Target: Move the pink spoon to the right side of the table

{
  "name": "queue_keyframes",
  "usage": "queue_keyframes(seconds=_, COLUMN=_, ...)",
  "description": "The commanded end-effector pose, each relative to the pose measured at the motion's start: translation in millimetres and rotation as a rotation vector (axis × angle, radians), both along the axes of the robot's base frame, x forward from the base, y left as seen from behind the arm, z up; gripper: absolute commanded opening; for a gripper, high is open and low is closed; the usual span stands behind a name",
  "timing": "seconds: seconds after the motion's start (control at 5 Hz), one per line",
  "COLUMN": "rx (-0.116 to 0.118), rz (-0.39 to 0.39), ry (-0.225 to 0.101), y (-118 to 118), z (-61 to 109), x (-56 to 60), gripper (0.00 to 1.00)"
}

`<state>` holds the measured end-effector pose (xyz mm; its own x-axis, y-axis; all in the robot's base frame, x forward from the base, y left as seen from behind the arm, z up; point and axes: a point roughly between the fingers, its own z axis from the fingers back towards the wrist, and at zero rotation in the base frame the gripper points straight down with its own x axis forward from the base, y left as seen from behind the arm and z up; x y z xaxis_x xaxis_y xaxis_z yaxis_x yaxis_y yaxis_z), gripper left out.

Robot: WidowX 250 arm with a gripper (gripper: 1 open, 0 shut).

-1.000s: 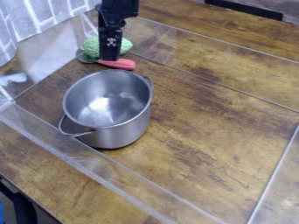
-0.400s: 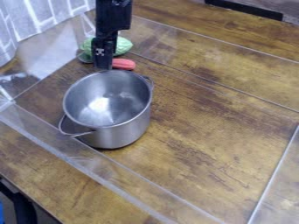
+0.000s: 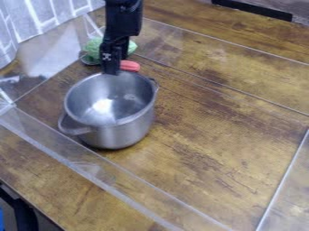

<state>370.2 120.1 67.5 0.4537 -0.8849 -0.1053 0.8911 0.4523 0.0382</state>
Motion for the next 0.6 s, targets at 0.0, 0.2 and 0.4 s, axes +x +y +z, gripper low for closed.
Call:
queue_keyframes(seconds=0.0, rx=0.009, rz=-0.064, ry=-0.044, y=2.4, z=-2.0, x=18.0, gripper=1.00)
queue_keyframes(seconds=0.2, rx=0.011, rz=-0.097, ry=-0.045, y=5.3, z=-11.5, x=24.0, gripper=0.00)
queue_keyframes(seconds=0.4, rx=0.011, rz=-0.133, ry=-0.042, y=0.0, z=-7.0, x=27.4, gripper=0.00)
